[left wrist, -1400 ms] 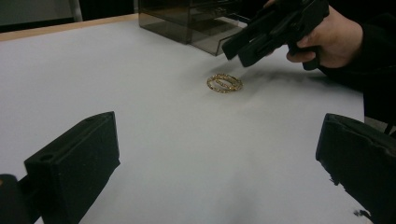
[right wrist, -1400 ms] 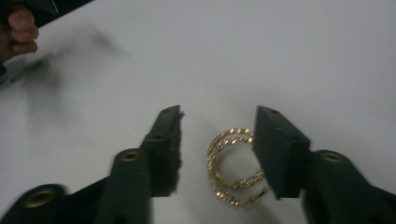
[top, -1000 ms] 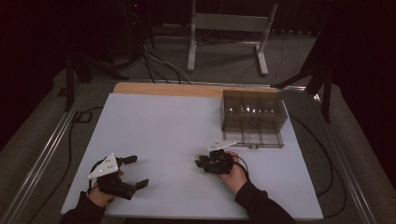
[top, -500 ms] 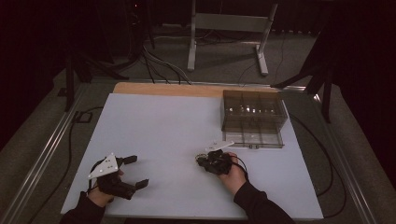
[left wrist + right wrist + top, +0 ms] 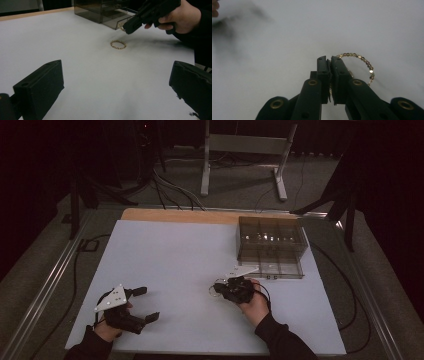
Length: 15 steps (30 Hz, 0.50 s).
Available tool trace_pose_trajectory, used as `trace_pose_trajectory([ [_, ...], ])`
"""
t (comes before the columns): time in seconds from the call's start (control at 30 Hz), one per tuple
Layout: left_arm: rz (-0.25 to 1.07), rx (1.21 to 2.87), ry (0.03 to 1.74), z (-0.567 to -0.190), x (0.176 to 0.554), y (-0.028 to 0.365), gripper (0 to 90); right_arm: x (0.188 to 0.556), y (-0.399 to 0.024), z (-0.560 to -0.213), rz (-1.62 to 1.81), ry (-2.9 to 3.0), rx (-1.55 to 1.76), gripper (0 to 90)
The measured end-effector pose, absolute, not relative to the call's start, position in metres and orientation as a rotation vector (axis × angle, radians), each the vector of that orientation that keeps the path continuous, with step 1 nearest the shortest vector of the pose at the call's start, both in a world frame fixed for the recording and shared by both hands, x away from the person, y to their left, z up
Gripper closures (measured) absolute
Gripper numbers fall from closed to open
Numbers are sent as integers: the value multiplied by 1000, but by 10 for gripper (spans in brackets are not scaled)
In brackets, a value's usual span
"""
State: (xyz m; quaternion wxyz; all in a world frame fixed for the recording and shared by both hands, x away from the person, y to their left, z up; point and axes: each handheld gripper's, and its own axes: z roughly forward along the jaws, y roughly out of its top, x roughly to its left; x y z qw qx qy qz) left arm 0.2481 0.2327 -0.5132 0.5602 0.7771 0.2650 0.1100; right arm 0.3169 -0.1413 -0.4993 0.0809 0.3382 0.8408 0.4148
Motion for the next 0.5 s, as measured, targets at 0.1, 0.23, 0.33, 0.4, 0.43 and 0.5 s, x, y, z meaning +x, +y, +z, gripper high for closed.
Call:
trace_pose_trajectory([
  [0.1,260,1827,627,-513,248,233,5,319,-145,-495,1246,2500,1021,863],
  [0.23,258,1829,627,-514,249,233,5,321,-152,-488,1251,2474,1032,864],
  [0.33,255,1832,626,-514,248,233,5,324,-157,-483,1252,2456,1045,864],
  [0.4,254,1831,626,-514,249,232,5,325,-161,-480,1255,2447,1047,864],
  [0.43,253,1828,626,-514,249,233,5,326,-162,-479,1257,2439,1051,864],
  [0.5,254,1831,626,-514,249,233,5,328,-166,-477,1265,2429,1065,864],
])
